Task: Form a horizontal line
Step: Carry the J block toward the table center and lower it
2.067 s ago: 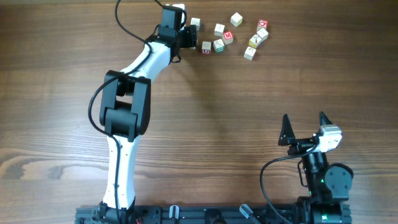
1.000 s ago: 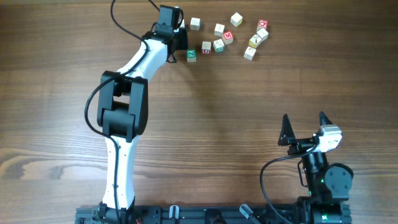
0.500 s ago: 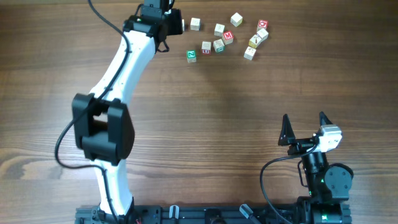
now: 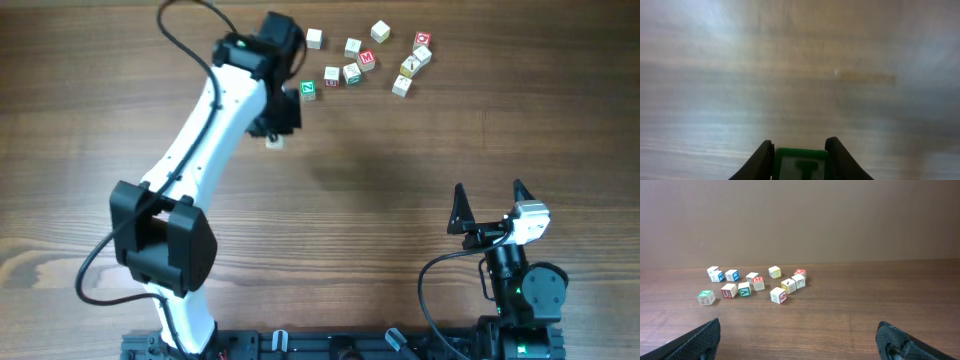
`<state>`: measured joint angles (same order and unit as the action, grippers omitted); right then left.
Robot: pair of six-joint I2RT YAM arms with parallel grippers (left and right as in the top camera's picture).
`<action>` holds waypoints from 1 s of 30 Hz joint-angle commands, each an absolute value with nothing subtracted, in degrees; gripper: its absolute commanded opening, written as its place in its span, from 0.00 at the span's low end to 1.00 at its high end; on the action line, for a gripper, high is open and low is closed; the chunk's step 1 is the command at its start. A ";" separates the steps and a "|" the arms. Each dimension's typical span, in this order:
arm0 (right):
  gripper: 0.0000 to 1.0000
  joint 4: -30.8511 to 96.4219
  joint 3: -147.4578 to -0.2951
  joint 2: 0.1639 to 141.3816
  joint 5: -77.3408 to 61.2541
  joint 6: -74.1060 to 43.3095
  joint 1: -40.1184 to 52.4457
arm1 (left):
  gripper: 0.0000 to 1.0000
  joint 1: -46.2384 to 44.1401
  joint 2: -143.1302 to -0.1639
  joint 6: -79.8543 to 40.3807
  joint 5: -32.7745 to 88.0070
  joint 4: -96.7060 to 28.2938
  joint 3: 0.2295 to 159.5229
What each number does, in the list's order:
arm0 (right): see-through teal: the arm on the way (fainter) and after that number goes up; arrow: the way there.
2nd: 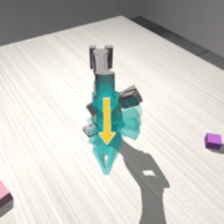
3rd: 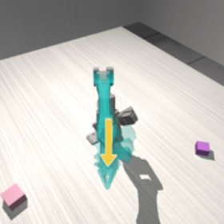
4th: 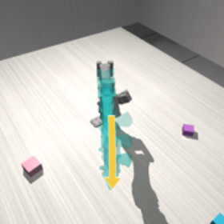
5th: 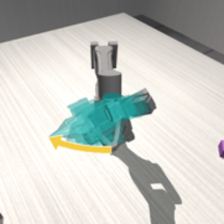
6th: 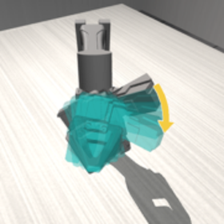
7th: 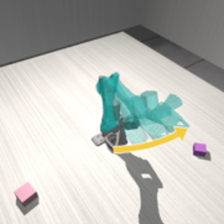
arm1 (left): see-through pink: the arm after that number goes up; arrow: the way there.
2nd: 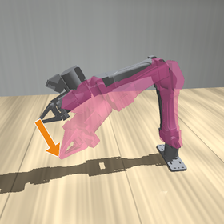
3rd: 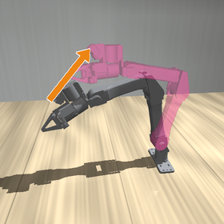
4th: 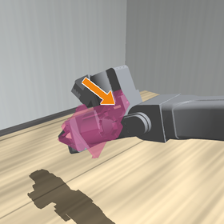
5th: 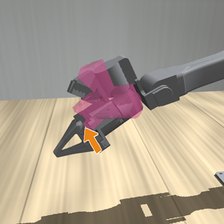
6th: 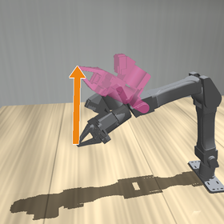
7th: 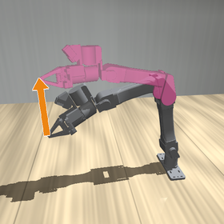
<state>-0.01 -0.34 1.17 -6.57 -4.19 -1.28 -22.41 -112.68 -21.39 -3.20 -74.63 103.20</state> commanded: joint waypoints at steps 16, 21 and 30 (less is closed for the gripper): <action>1.00 -0.34 -0.30 1.08 -6.44 -3.38 -1.04 | 0.06 -33.10 -111.77 -34.17 -10.74 -68.31 77.54; 1.00 -0.34 -0.30 1.08 -6.44 -3.38 -1.04 | 0.16 -33.10 -111.74 -37.85 -14.44 -67.68 77.52; 1.00 -0.34 -0.30 1.08 -6.44 -3.40 -1.04 | 0.20 -33.10 -111.77 -38.06 -13.28 -62.83 75.50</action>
<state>-0.03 -0.34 1.17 -6.59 -4.19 -1.28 -33.21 -112.68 -36.69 -12.62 -66.02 77.76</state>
